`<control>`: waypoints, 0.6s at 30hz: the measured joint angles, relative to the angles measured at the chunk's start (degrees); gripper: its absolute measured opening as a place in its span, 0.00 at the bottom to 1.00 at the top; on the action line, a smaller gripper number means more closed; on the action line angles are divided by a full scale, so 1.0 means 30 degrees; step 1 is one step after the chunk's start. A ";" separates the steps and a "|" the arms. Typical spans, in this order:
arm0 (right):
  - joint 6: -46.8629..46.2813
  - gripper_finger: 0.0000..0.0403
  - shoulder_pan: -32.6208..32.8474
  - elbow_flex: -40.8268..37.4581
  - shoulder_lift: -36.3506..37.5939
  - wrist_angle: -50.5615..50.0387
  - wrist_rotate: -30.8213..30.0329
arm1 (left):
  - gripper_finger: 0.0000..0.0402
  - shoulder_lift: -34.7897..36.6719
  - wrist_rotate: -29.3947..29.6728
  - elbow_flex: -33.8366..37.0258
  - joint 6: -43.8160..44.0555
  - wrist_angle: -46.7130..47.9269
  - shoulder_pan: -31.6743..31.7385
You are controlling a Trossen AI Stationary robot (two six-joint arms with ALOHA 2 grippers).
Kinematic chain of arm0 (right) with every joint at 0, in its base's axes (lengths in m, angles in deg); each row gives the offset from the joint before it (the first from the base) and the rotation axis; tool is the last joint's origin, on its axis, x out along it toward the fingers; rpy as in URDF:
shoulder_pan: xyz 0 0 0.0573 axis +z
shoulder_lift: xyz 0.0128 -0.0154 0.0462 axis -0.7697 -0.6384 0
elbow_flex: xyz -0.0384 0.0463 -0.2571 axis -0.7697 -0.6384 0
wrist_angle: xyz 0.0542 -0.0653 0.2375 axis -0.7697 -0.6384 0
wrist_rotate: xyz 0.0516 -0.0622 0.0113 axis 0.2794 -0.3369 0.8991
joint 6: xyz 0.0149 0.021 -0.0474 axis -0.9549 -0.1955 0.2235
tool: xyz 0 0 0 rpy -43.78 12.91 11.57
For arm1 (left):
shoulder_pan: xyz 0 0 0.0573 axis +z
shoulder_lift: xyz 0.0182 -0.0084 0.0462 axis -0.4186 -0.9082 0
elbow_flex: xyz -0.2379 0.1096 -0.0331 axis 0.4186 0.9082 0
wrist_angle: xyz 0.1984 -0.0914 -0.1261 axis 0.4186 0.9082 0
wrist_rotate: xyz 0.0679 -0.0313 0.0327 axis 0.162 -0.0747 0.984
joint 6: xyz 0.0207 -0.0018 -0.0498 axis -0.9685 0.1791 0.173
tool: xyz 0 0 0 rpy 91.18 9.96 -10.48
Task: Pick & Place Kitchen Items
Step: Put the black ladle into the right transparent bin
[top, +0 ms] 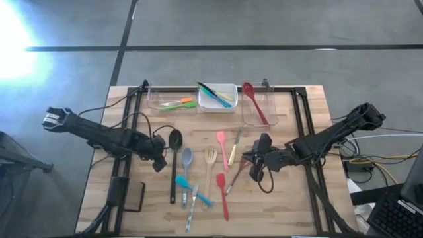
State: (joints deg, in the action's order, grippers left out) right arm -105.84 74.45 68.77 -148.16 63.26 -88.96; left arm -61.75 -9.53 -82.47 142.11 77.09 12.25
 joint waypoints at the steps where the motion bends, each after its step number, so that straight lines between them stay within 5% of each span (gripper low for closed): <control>1: 0.0007 0.10 0.0000 0.0000 0.0000 0.0000 0.0000 | 0.65 0.0000 -0.0160 0.0455 0.0336 -0.0606 0.0000; 8: 0.0080 0.10 -0.0044 0.0000 0.0000 0.0042 -0.0089 | 0.65 0.0007 -0.1301 0.2295 0.2053 -0.5291 0.0000; 18: 0.0102 0.10 -0.0058 0.0000 0.0000 0.0036 -0.0102 | 0.65 0.0007 -0.1321 0.2418 0.2696 -0.5523 0.0007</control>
State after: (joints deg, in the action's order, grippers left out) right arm -105.53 74.27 68.77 -148.16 63.37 -89.27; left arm -61.73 -13.49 -75.22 150.20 60.52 12.27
